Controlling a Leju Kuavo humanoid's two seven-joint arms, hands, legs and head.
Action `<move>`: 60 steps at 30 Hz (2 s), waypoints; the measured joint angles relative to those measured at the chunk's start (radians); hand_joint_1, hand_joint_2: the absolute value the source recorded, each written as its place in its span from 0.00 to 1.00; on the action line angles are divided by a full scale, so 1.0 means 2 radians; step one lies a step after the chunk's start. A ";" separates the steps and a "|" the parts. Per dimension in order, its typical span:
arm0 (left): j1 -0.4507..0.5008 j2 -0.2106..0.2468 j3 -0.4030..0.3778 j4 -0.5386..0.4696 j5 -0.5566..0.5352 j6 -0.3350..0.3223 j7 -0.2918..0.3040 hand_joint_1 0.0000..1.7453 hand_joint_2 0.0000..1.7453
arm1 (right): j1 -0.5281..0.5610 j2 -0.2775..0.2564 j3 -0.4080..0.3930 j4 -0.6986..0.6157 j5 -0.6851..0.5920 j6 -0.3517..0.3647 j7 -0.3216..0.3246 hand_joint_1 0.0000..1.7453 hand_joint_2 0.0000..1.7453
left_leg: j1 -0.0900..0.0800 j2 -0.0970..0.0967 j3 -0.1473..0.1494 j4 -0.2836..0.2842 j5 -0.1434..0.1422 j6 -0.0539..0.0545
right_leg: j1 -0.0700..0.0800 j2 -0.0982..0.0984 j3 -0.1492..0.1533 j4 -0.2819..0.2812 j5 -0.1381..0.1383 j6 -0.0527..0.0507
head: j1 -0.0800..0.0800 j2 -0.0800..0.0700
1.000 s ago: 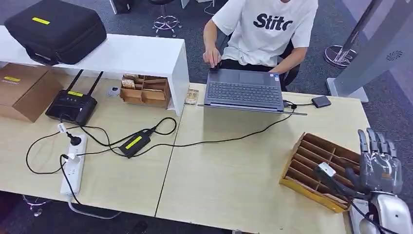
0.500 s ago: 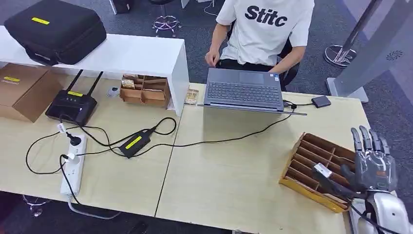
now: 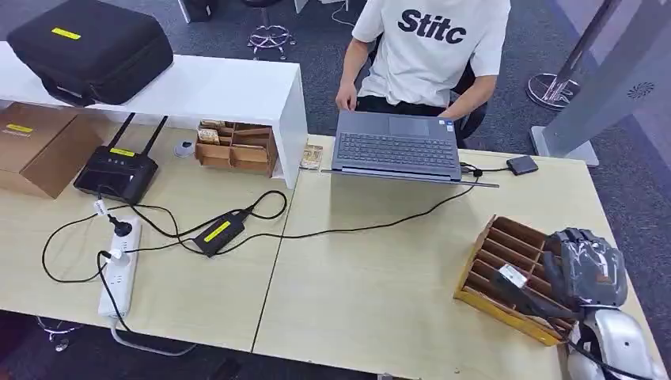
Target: Pass the card to the sensor for recognition and then transmit it.
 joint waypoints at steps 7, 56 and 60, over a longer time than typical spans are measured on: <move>0.000 0.000 0.002 0.000 0.000 0.000 0.000 0.00 1.00 | 0.003 0.000 0.000 -0.003 0.000 0.000 0.000 0.63 1.00 | 0.000 0.000 0.000 0.000 0.000 0.000 | 0.000 0.000 0.000 0.000 0.000 0.000 | 0.000 0.000; 0.000 0.000 0.004 0.000 -0.011 0.000 0.000 0.00 1.00 | 0.018 0.003 -0.031 0.008 -0.031 0.002 0.000 0.00 1.00 | 0.000 0.000 0.000 0.000 0.000 0.000 | 0.000 0.000 0.000 0.000 0.000 0.000 | 0.000 0.000; 0.000 0.000 0.004 0.000 -0.013 0.000 0.000 0.00 1.00 | 0.014 0.003 -0.043 0.021 -0.037 0.001 -0.003 0.00 1.00 | 0.000 0.000 0.000 0.000 0.000 0.000 | 0.000 0.000 0.000 0.000 0.000 0.000 | 0.000 0.000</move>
